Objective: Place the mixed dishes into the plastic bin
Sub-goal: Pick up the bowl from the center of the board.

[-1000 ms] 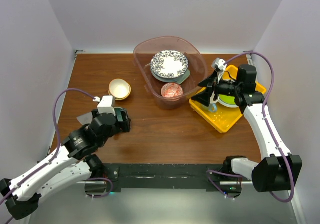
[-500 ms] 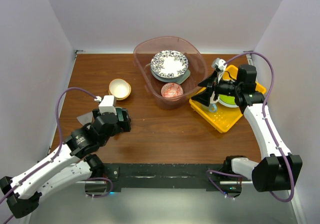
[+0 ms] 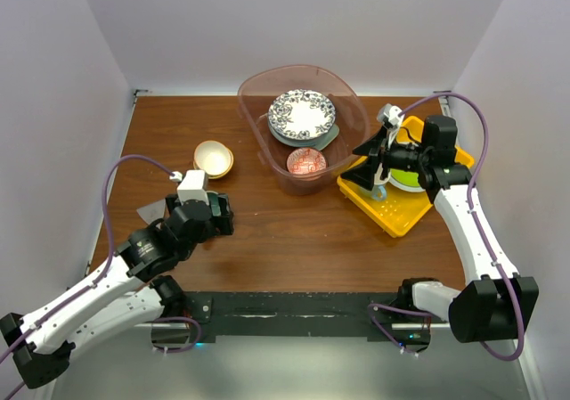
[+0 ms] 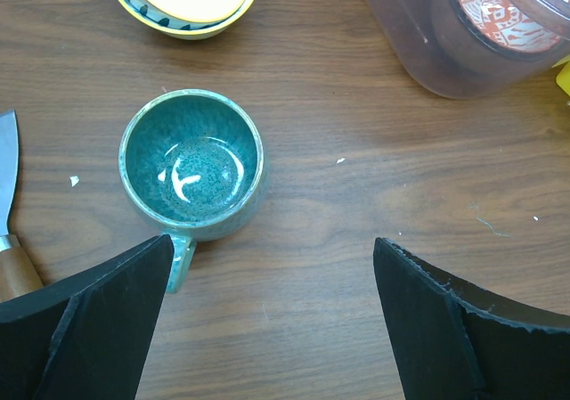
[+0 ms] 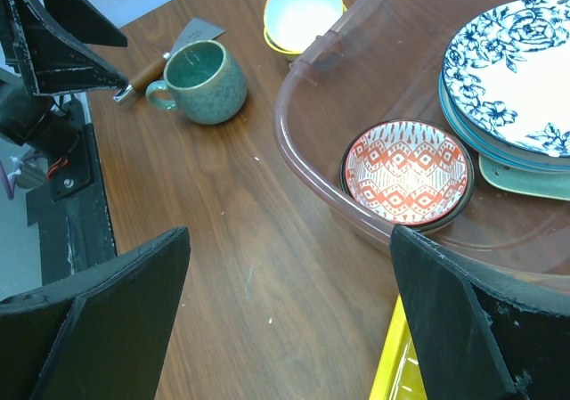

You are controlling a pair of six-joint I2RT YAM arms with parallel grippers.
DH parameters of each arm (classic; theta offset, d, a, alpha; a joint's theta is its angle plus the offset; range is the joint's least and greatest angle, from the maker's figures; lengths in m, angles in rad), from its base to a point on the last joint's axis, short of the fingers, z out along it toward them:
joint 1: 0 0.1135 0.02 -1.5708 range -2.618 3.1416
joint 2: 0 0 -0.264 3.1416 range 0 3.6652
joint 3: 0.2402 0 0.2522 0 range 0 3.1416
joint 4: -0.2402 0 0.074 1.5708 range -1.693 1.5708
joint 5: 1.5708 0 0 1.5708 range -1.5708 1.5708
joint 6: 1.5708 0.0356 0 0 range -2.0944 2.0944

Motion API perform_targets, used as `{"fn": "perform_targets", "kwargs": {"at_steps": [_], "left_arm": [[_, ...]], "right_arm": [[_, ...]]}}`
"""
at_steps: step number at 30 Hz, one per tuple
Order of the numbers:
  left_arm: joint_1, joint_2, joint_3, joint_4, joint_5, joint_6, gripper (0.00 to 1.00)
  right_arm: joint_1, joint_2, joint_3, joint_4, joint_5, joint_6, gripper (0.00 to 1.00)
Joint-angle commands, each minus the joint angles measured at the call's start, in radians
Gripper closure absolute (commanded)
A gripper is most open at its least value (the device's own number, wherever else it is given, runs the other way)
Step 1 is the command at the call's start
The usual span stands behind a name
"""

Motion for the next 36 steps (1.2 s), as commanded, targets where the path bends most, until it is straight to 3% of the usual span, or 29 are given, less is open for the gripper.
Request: {"fn": "perform_targets", "kwargs": {"at_steps": [1,36], "left_arm": [[0.007,0.005,0.012,0.03,-0.028,-0.011,0.0],[0.102,0.091,-0.008,0.149,0.03,0.073,0.0]], "right_arm": [[-0.003,-0.002,0.013,0.01,-0.028,-0.014,0.02],[-0.003,-0.002,0.018,-0.002,-0.03,-0.025,0.02]]}}
